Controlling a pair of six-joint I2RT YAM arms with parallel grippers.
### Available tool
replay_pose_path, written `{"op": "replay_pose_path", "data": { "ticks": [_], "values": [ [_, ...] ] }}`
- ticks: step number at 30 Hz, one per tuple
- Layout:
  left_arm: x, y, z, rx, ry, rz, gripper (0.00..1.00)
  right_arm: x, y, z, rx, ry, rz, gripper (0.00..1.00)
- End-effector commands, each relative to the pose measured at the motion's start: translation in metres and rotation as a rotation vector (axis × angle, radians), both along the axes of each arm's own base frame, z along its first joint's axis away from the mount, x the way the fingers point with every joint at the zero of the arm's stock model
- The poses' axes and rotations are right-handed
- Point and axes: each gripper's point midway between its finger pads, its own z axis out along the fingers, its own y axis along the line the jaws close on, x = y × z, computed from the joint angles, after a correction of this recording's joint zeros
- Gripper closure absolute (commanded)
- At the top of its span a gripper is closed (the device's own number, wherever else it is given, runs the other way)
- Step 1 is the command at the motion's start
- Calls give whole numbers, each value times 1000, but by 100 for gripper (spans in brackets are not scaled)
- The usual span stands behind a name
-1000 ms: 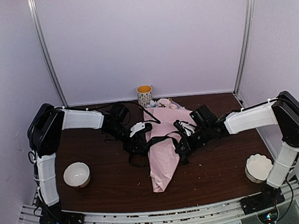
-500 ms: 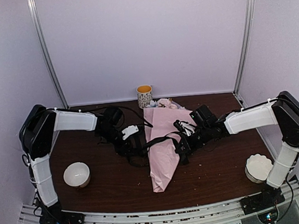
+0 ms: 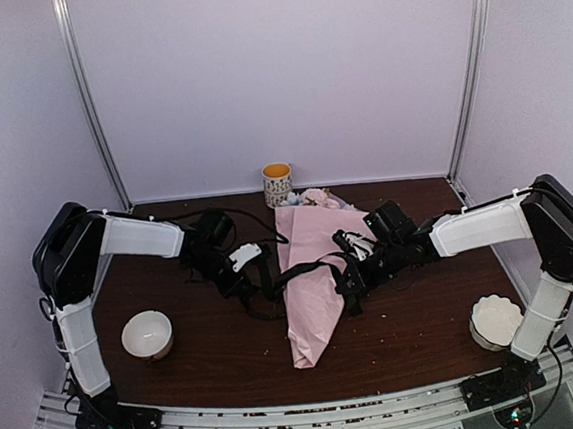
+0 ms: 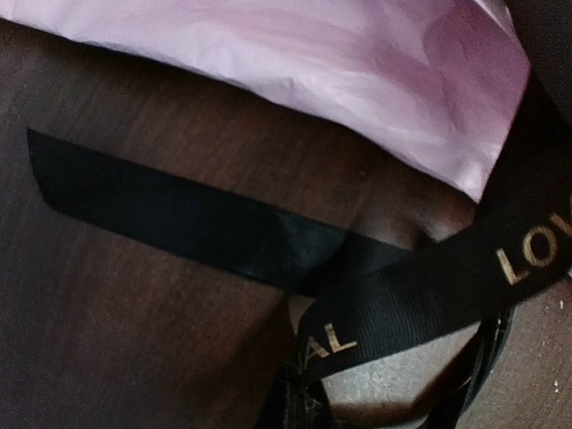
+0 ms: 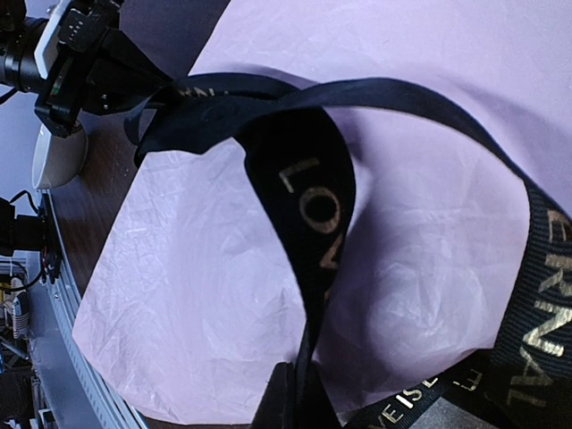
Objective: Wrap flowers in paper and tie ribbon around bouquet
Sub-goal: Cross the ribbon over the folded bouquet.
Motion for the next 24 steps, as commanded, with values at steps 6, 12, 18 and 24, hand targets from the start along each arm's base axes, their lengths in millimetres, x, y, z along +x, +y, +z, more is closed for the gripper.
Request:
{"op": "replay_pose_path", "data": {
  "ticks": [6,12,18,24],
  "values": [
    [-65,-54,94,-276,-227,-163,100,11,2,5,7,-15,-23,100],
    [-131,-103,117,-372,-221,-385,100,19,-6,-1,-26,-10,-70,100],
    [-151,-128,70,-222,-114,-472,89,25,-9,-1,1,0,-104,100],
    [-151,-124,84,-165,-217,-511,46,27,-11,1,4,-4,-115,100]
  ]
}}
